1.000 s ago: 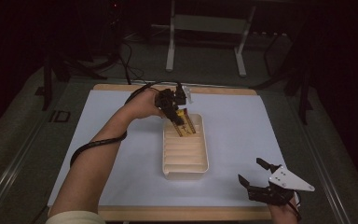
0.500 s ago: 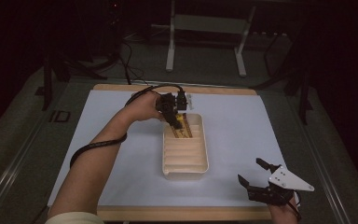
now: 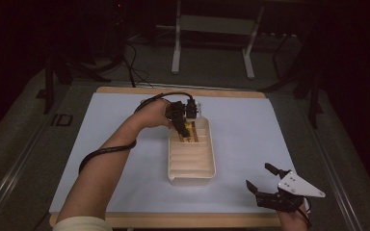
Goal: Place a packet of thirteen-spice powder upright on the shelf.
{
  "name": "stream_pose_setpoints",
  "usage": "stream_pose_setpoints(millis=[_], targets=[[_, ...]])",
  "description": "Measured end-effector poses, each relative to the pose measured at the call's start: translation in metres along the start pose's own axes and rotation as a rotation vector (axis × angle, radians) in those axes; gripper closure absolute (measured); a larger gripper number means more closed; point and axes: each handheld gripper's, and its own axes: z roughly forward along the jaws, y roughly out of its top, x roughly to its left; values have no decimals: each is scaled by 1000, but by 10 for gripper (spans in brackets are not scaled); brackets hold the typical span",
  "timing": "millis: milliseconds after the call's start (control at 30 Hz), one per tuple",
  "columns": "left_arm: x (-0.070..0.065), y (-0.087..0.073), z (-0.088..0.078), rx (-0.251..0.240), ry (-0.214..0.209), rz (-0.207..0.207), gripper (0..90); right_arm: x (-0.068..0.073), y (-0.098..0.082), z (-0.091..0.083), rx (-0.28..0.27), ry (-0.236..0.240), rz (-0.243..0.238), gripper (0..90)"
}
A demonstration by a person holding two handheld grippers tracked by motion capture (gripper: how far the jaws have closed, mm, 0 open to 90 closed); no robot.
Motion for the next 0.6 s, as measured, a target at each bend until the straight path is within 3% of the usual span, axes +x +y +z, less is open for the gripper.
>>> stream_pose_setpoints(millis=[133, 233, 500, 600], targets=[[0, 0, 8, 18, -8, 0, 645, 0, 0, 0, 0, 2, -2, 146], [3, -2, 10, -19, -19, -29, 636, 0, 0, 0, 0, 2, -3, 146], [2, -5, 10, -28, -21, -24, 638, 0, 0, 0, 1, 3, -3, 146], [2, -7, 4, -57, -14, -40, 606, 1, 0, 0, 2, 3, -3, 146]])
